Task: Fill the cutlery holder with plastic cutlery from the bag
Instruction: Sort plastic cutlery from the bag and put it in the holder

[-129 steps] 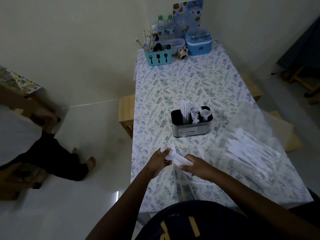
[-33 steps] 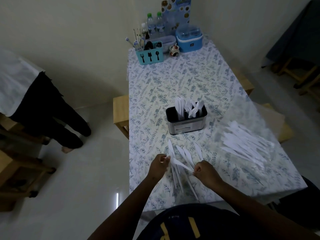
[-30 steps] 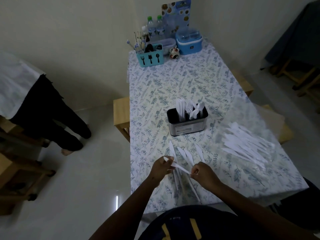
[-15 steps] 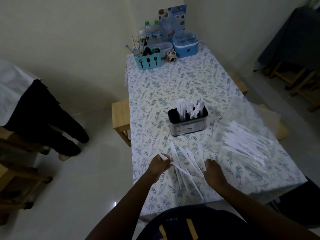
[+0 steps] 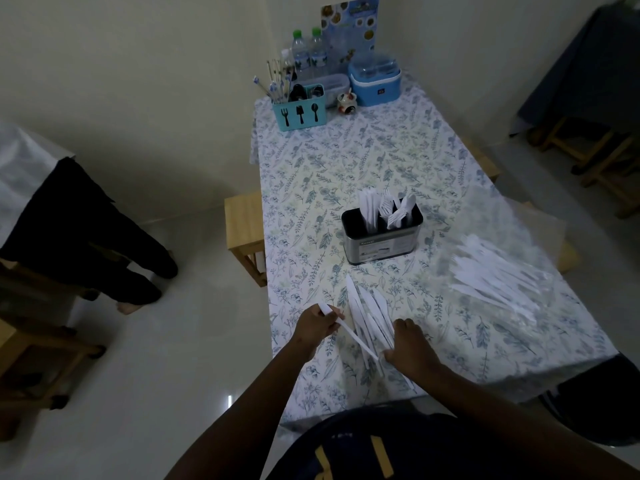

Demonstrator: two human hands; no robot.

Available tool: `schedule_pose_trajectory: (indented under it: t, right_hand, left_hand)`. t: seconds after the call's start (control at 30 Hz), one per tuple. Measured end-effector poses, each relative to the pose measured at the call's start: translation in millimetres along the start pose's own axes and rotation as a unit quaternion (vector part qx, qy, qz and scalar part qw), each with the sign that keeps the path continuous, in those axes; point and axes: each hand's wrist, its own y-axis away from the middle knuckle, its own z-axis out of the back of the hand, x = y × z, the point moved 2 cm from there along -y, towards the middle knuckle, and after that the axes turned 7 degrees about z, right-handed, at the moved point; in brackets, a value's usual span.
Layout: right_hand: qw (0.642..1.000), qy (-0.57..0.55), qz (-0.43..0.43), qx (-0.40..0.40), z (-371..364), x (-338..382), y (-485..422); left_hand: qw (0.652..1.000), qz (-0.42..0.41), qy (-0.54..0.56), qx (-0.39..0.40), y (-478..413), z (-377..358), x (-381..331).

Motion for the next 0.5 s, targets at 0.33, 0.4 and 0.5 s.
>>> schedule_pose_trajectory:
  t: [0.33,0.4,0.5]
  right_hand:
    - [1.000,-0.013,-0.019,-0.005,1,-2,-9]
    - [1.000,-0.023,-0.020,0.003,1,-5,-10]
    - [0.998,-0.055,-0.009,0.010,4,-10,-8]
  left_hand:
    - [1.000,0.017,0.024,0.007,-4,-4,1]
    - [0.999,0.031,0.037,0.002,-5,-6,0]
    - [0.998,0.044,0.052,0.000,-7,-10,-2]
